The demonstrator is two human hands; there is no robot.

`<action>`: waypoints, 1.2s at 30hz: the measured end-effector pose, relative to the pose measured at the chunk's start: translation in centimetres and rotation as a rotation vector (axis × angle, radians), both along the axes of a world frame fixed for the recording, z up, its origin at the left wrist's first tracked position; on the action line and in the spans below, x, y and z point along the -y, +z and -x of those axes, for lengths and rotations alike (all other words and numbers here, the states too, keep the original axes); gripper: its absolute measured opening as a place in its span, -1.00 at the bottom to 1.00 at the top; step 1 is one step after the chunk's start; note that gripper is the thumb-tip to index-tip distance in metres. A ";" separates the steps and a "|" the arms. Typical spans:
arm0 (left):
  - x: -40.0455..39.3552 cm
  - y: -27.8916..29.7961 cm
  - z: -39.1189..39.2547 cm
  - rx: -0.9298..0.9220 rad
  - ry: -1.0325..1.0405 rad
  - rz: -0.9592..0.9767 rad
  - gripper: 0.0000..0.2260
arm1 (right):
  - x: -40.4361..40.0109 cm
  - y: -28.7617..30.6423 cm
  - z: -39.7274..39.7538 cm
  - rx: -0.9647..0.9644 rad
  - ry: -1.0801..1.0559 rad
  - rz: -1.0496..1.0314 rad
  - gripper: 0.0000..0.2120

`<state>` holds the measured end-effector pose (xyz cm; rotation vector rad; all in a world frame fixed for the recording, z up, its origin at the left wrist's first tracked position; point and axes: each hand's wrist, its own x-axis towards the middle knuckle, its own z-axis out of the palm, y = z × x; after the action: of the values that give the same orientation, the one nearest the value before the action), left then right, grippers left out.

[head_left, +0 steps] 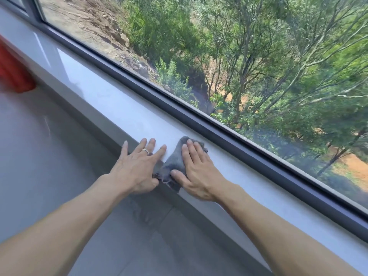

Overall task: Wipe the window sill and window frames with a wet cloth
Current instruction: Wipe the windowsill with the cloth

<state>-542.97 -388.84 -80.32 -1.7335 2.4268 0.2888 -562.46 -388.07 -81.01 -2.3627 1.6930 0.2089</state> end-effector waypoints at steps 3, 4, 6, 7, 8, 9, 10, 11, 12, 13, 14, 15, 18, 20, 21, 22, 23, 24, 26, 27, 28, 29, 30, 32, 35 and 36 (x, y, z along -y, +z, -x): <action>0.3 0.5 -1.3 0.005 -0.015 -0.004 -0.20 | -4.5 0.2 1.8 -0.112 0.064 0.040 -0.16; 0.4 0.5 -1.7 0.012 -0.005 -0.005 -0.19 | -4.1 0.2 1.9 -0.143 0.043 0.033 -0.16; 0.8 0.4 -2.6 0.037 0.025 0.000 -0.19 | -1.5 0.3 -0.3 -0.109 0.011 0.039 -0.16; 1.0 0.4 -3.0 0.043 0.038 0.000 -0.19 | 0.2 0.2 -2.1 -0.076 0.001 0.047 -0.15; 1.2 0.3 -3.4 0.046 0.046 -0.004 -0.20 | 1.6 0.1 -3.9 -0.046 -0.010 0.061 -0.15; 1.4 0.2 -3.7 0.044 0.043 -0.006 -0.20 | 2.6 -0.1 -5.3 -0.025 -0.019 0.076 -0.16; 1.5 0.2 -4.0 0.039 0.038 -0.006 -0.19 | 3.0 -0.4 -6.1 -0.013 -0.025 0.087 -0.17; 1.5 0.2 -4.2 0.030 0.035 -0.010 -0.19 | 2.7 -0.5 -6.1 -0.001 -0.006 0.102 -0.19; 1.4 0.2 -4.3 0.012 0.031 -0.019 -0.20 | 1.7 -0.9 -5.2 -0.004 0.025 0.124 -0.21; 1.3 0.1 -4.3 -0.010 0.034 -0.019 -0.21 | 0.3 -1.2 -4.0 -0.018 0.069 0.179 -0.22; 1.3 0.0 -4.3 -0.030 0.045 -0.014 -0.21 | -0.9 -1.4 -2.8 -0.040 0.100 0.242 -0.22; 1.3 0.0 -4.3 -0.048 0.054 -0.017 -0.21 | -1.7 -1.4 -1.7 -0.038 0.098 0.286 -0.22; 1.4 -0.3 -4.2 -0.075 0.071 -0.012 -0.21 | 0.7 -1.0 -2.6 -0.027 0.041 0.153 -0.21; 1.6 -0.2 -4.2 -0.067 0.076 -0.020 -0.21 | 3.7 -0.2 -6.2 -0.018 0.016 0.101 -0.20; 1.7 -0.2 -4.4 -0.071 0.083 -0.022 -0.21 | 4.8 -0.2 -7.6 -0.018 0.021 0.097 -0.20; 1.8 -0.2 -4.5 -0.071 0.093 -0.024 -0.21 | 5.5 -0.3 -8.2 -0.002 0.035 0.106 -0.21; 1.8 0.0 -4.6 -0.075 0.094 -0.029 -0.22 | 5.5 -0.2 -7.8 0.014 0.070 0.098 -0.22; 1.7 0.0 -4.8 -0.085 0.091 -0.038 -0.22 | 4.8 -0.1 -6.6 0.020 0.116 0.071 -0.22; 1.5 -0.2 -4.8 -0.110 0.096 -0.031 -0.23 | 3.2 0.1 -2.6 -0.007 0.200 0.019 -0.18; 1.6 -0.1 -4.9 -0.115 0.097 -0.026 -0.24 | 3.1 0.5 -0.8 -0.011 0.218 -0.003 -0.14; 1.4 -0.2 -4.7 -0.126 0.094 -0.024 -0.24 | 3.5 0.5 0.6 -0.027 0.211 -0.028 -0.13; 1.4 -0.2 -4.7 -0.132 0.103 -0.015 -0.24 | 4.9 0.6 1.1 -0.035 0.198 -0.046 -0.16; 1.4 -0.4 -4.6 -0.145 0.113 -0.007 -0.24 | 6.7 0.5 0.8 -0.019 0.177 -0.056 -0.22; 1.3 -0.8 -4.5 -0.182 0.145 0.010 -0.24 | 10.2 0.6 -1.8 0.044 0.161 -0.052 -0.29; 1.4 -0.9 -4.4 -0.194 0.164 0.047 -0.25 | 12.0 0.3 -4.5 0.073 0.164 -0.043 -0.31; 1.5 -0.9 -4.3 -0.194 0.161 0.047 -0.25 | 11.3 0.2 -3.9 0.068 0.192 -0.041 -0.30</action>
<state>-538.66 -390.31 -81.24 -2.0132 2.4432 0.4409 -558.57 -399.39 -80.79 -2.4721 1.4188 0.1908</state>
